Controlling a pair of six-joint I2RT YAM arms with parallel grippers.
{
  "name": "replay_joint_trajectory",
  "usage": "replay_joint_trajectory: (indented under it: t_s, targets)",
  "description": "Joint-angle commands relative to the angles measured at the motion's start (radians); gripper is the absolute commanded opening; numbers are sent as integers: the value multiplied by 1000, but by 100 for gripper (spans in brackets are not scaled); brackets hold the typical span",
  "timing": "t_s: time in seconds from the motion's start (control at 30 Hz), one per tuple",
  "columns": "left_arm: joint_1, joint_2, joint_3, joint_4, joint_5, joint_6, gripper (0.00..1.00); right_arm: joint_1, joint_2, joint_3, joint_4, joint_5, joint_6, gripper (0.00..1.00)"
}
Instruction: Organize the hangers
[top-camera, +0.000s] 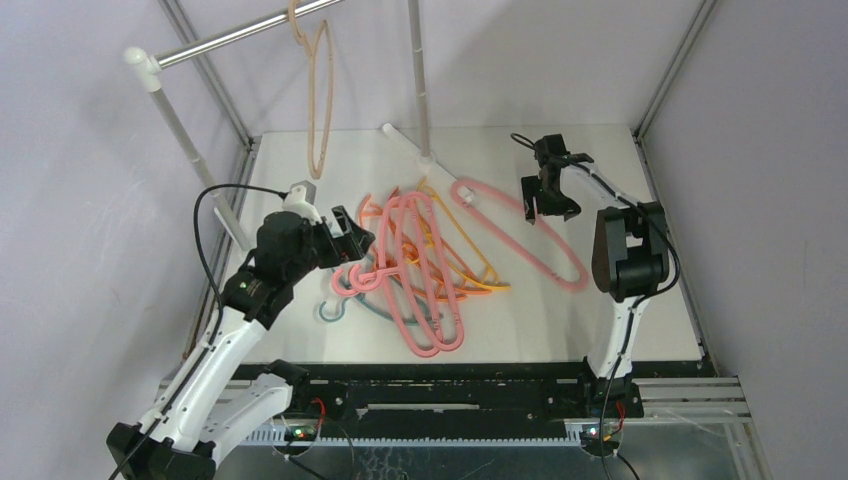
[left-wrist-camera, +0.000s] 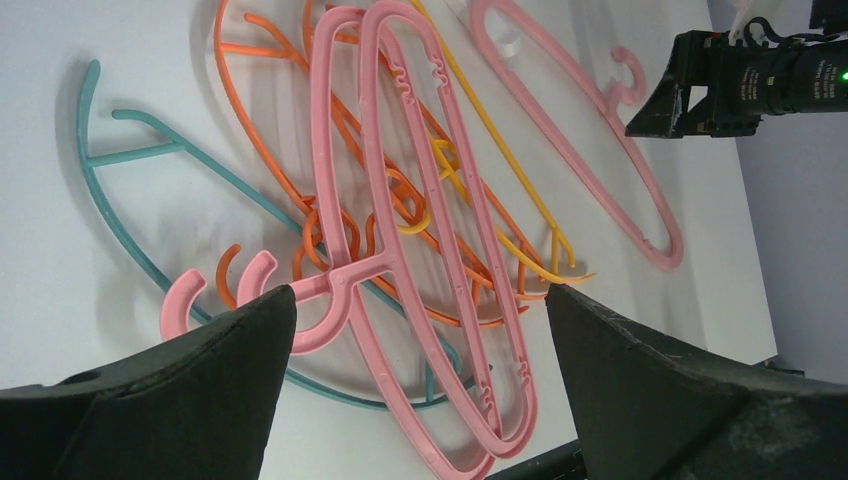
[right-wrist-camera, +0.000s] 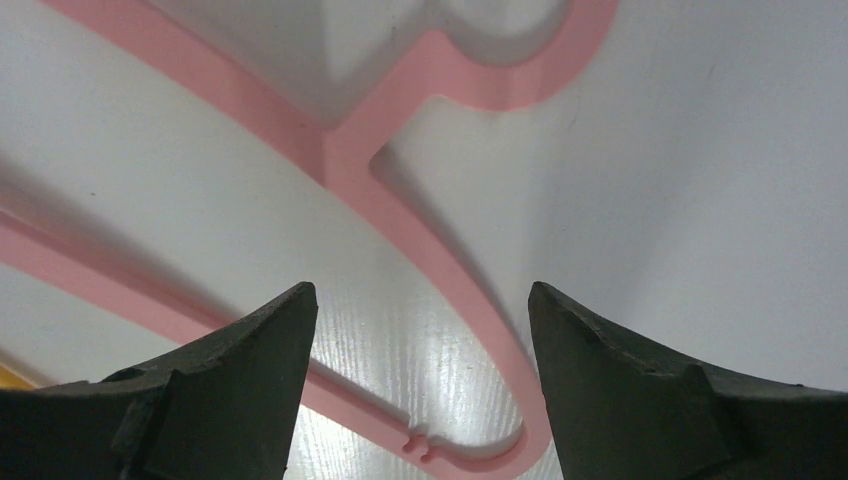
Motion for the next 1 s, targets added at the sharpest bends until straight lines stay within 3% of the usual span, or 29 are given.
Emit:
replay_joint_trajectory:
  t_s: [0.0, 0.53, 0.83, 0.97]
  targets:
    - [-5, -3, -14, 55, 9, -14, 100, -6, 7, 5, 41, -9, -46, 85]
    - [-5, 37, -12, 70, -4, -12, 99, -25, 96, 21, 133, -133, -151, 82]
    - [-5, 54, -14, 90, -14, -13, 99, -25, 123, -8, 155, -152, -161, 77]
    - [-5, 66, -14, 94, -10, -13, 99, -24, 133, -8, 157, -144, -162, 69]
